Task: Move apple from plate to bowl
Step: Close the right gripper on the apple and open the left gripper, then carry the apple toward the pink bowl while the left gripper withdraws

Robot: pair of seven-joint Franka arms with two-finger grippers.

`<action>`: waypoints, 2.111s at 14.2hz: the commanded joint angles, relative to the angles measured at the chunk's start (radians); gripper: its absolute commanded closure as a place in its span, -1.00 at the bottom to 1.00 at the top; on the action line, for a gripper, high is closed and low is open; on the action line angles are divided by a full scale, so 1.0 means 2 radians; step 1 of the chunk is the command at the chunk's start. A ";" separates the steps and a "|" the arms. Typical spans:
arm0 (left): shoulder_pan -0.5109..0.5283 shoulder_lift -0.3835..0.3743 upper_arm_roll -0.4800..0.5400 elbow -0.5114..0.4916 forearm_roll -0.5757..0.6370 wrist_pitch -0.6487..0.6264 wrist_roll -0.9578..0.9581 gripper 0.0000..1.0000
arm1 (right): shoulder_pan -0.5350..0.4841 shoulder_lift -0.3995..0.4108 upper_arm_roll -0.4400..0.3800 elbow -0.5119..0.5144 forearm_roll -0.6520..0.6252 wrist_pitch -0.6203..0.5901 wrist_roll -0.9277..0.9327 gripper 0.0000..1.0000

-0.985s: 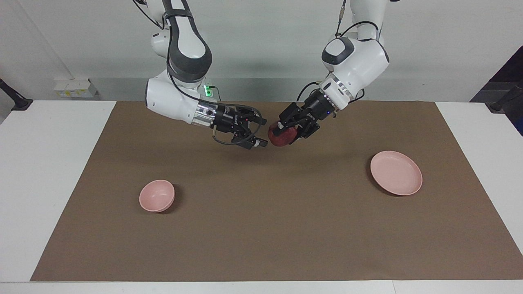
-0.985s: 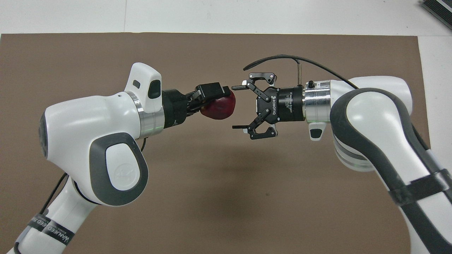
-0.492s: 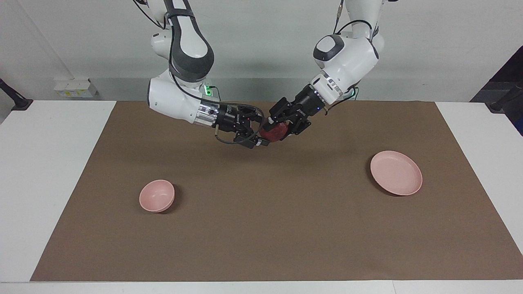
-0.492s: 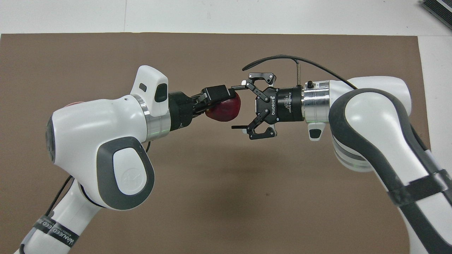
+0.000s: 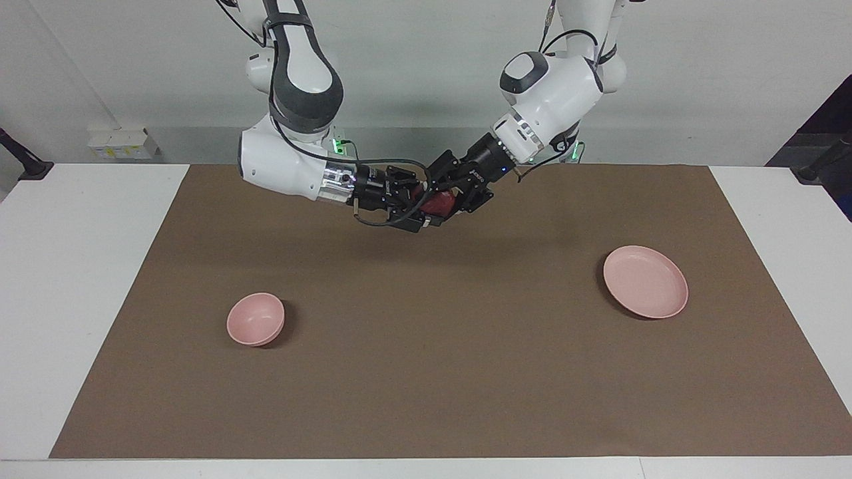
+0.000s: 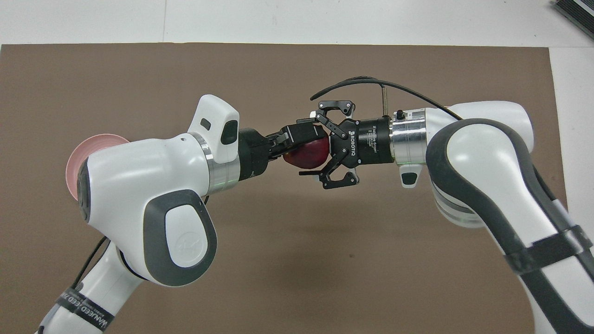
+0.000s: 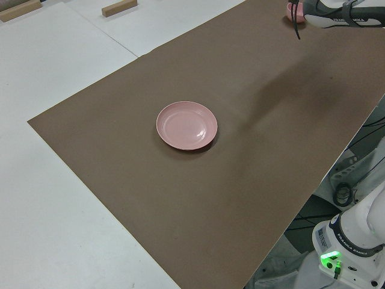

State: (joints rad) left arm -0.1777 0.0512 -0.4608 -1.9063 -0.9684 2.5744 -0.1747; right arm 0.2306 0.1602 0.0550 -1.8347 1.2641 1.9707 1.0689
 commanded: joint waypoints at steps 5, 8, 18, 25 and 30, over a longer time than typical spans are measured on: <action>-0.002 -0.007 0.007 -0.004 -0.003 0.002 0.004 -1.00 | -0.009 -0.005 0.003 0.001 0.005 -0.016 -0.014 1.00; 0.004 -0.007 0.009 -0.005 0.007 -0.010 0.006 -1.00 | -0.019 -0.005 0.003 0.001 0.005 -0.020 -0.021 1.00; 0.118 -0.016 0.009 -0.003 0.294 -0.256 0.008 -1.00 | -0.107 0.010 0.000 0.005 -0.148 -0.011 -0.107 1.00; 0.215 -0.013 0.009 -0.003 0.394 -0.276 0.128 -1.00 | -0.111 0.032 -0.001 0.014 -0.418 0.097 -0.130 1.00; 0.240 -0.007 0.010 0.013 0.442 -0.275 0.149 -1.00 | -0.124 0.033 -0.001 0.002 -0.611 0.122 -0.168 1.00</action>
State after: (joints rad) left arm 0.2911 0.0486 -0.4296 -1.8896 -0.1112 2.0382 0.1150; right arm 0.0078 0.2211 0.0443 -1.8293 0.1238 2.1737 0.7937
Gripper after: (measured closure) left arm 0.000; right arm 0.163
